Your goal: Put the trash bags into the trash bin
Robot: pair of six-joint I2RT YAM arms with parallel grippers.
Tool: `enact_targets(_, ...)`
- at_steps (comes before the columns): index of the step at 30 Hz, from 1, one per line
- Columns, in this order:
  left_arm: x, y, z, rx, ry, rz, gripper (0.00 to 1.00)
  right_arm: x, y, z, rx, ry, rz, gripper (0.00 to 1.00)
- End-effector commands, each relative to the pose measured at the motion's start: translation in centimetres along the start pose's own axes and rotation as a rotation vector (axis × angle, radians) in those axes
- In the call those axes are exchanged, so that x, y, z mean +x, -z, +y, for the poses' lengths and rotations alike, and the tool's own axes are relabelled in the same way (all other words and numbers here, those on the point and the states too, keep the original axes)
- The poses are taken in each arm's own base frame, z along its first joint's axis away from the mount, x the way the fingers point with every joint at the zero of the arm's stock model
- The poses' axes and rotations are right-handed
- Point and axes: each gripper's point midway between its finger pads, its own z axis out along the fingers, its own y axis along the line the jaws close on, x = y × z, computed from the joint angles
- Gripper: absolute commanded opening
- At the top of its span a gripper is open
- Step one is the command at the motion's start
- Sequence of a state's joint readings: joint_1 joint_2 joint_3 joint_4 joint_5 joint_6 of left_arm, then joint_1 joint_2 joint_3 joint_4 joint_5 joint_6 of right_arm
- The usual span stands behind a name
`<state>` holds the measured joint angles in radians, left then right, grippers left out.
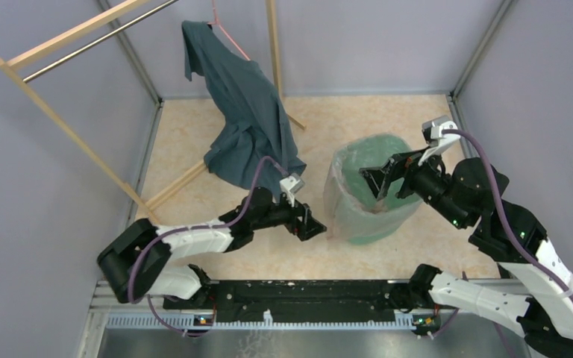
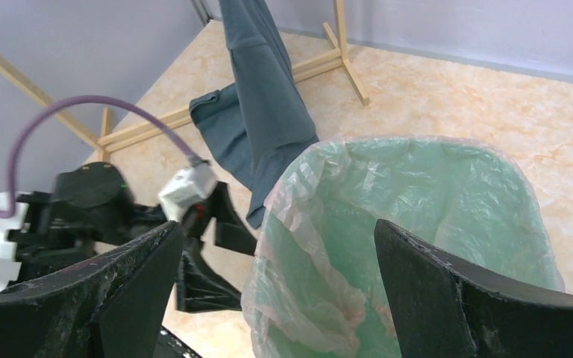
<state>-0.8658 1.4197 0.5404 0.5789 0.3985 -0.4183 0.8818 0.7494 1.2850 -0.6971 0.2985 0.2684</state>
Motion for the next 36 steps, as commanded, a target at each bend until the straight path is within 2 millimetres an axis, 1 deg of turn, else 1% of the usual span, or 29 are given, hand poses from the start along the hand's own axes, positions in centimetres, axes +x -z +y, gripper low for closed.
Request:
enact_targets(1,-3.1,3.6,-0.1,-0.093,0.023,-0.181,0.98,-1.9,0.8,-0.1,0.003,0.01,-0.054,0.99)
enact_targets(2,-3.5,4.3,0.2,-0.121,0.035,-0.206,0.99,-2.0,0.7,0.0,-0.002,0.01,-0.056,0.99)
enact_targets(3,-4.3,5.0,0.5,-0.149,0.052,-0.245,0.99,-2.0,0.6,0.1,-0.004,0.009,-0.056,0.99)
enact_targets(4,-4.9,5.5,1.2,-0.187,0.08,-0.273,0.99,-2.0,0.6,0.1,-0.007,0.009,-0.057,0.99)
enact_targets(6,-6.3,6.0,3.3,-0.299,0.179,-0.325,0.99,-2.0,0.5,0.4,-0.017,0.003,-0.056,0.99)
enact_targets(7,-6.8,6.2,4.8,-0.375,0.245,-0.345,0.98,-2.0,0.4,0.5,-0.022,-0.001,-0.055,0.99)
enact_targets(9,-7.5,6.1,7.3,-0.498,0.394,-0.363,0.88,-2.1,0.6,0.6,-0.029,-0.013,-0.056,0.99)
enact_targets(10,-7.3,5.8,8.3,-0.537,0.455,-0.365,0.82,-2.1,0.6,0.7,-0.032,-0.019,-0.057,0.99)
enact_targets(11,-7.4,5.2,9.1,-0.563,0.505,-0.362,0.77,-2.2,0.7,0.8,-0.035,-0.027,-0.059,0.99)
enact_targets(12,-7.6,4.5,9.7,-0.58,0.539,-0.365,0.75,-2.3,0.8,0.9,-0.041,-0.034,-0.062,0.99)
enact_targets(13,-8.7,3.7,9.9,-0.582,0.563,-0.38,0.74,-2.3,1.0,0.9,-0.046,-0.042,-0.063,0.99)
enact_targets(16,-10.8,1.0,10.6,-0.561,0.582,-0.396,0.73,-2.4,1.5,1.0,-0.051,-0.063,-0.064,0.99)
enact_targets(19,-11.7,-2.3,10.8,-0.502,0.562,-0.361,0.71,-2.5,2.2,0.8,-0.05,-0.081,-0.068,0.99)
enact_targets(20,-11.8,-3.4,10.6,-0.467,0.565,-0.351,0.69,-2.5,2.4,0.8,-0.051,-0.086,-0.069,0.99)
enact_targets(22,-11.3,-5.5,10.6,-0.415,0.576,-0.328,0.68,-2.7,2.7,0.7,-0.052,-0.096,-0.075,0.99)
enact_targets(23,-10.5,-6.6,10.6,-0.389,0.581,-0.312,0.67,-2.7,2.9,0.6,-0.052,-0.1,-0.077,0.99)
enact_targets(24,-10.0,-7.6,10.2,-0.354,0.589,-0.294,0.67,-2.7,3.0,0.6,-0.053,-0.103,-0.076,0.99)
enact_targets(27,-8.9,-10.2,8.0,-0.267,0.597,-0.258,0.65,-2.7,3.2,0.7,-0.056,-0.105,-0.072,0.99)
enact_targets(29,-8.4,-11.8,5.9,-0.227,0.591,-0.24,0.65,-2.7,3.4,0.6,-0.056,-0.105,-0.068,0.99)
enact_targets(33,-7.7,-13.8,2.5,-0.189,0.583,-0.249,0.64,-2.7,3.6,0.5,-0.055,-0.111,-0.072,0.99)
enact_targets(36,-7.4,-15.6,0.7,-0.162,0.6,-0.256,0.64,-2.5,3.5,0.6,-0.06,-0.116,-0.066,0.99)
